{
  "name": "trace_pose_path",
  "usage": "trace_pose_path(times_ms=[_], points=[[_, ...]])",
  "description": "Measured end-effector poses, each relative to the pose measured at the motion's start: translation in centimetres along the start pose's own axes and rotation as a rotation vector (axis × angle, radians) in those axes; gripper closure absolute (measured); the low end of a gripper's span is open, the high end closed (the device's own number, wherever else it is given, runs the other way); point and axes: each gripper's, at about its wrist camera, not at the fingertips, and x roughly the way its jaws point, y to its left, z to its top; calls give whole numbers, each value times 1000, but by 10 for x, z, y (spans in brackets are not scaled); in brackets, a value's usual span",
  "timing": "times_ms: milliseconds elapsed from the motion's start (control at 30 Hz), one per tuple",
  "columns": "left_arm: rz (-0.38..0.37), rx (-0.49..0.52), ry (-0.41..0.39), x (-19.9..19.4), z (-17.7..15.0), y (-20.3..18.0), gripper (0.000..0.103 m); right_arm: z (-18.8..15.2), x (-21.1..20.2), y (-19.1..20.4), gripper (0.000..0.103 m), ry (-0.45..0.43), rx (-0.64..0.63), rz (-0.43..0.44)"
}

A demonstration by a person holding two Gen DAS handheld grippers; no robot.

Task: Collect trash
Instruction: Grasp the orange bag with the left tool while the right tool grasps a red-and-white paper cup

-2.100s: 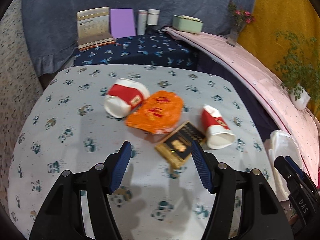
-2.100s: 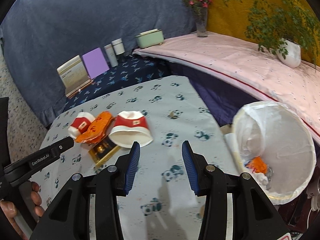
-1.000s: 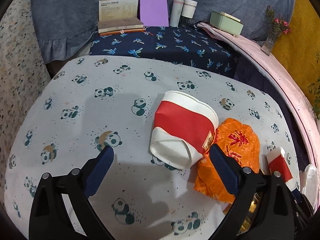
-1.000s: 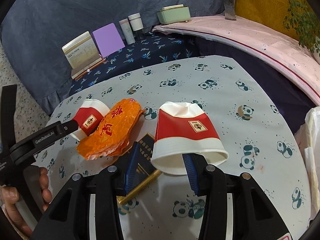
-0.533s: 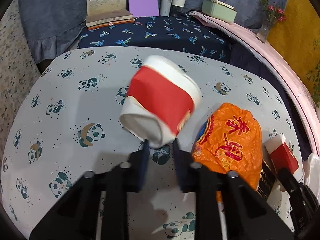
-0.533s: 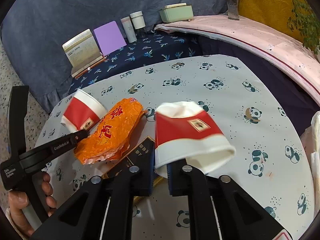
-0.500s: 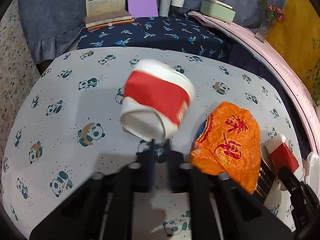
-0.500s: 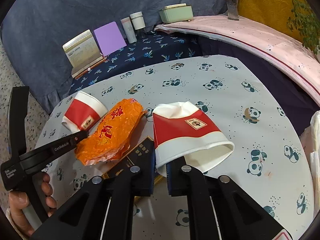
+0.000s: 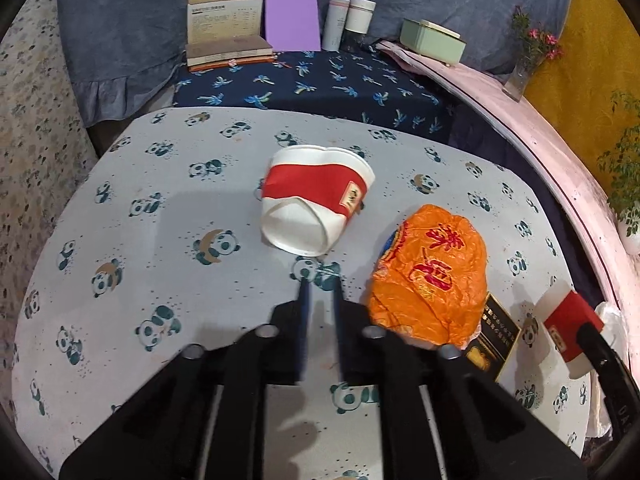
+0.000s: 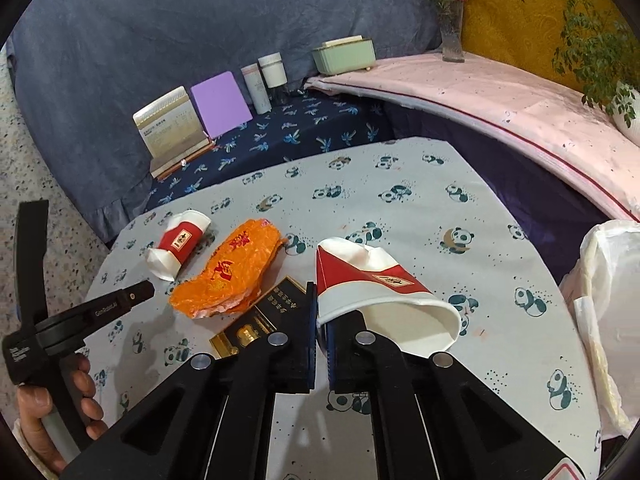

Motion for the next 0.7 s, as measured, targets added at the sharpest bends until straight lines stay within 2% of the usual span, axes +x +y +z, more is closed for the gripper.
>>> trace_pose_path(times_ms=[33, 167, 300, 467, 567, 700], points=[[6, -11, -3, -1, 0, 3, 68, 1, -3, 1, 99, -7, -2, 6], [17, -43, -5, -6, -2, 16, 67, 3, -13, 2, 99, -30, -8, 6], [3, -55, -4, -13, -7, 16, 65, 4, -23, -15, 99, -40, 23, -26], [-62, -34, -2, -25, -18, -8, 46, 3, -34, -37, 99, -47, 61, -63], [-105, -15, 22, -23, -21, -29, 45, 1, -39, -41, 99, -50, 62, -69], [-120, -10, 55, -11, -22, -50, 45, -2, -42, -44, 99, -50, 53, -70]])
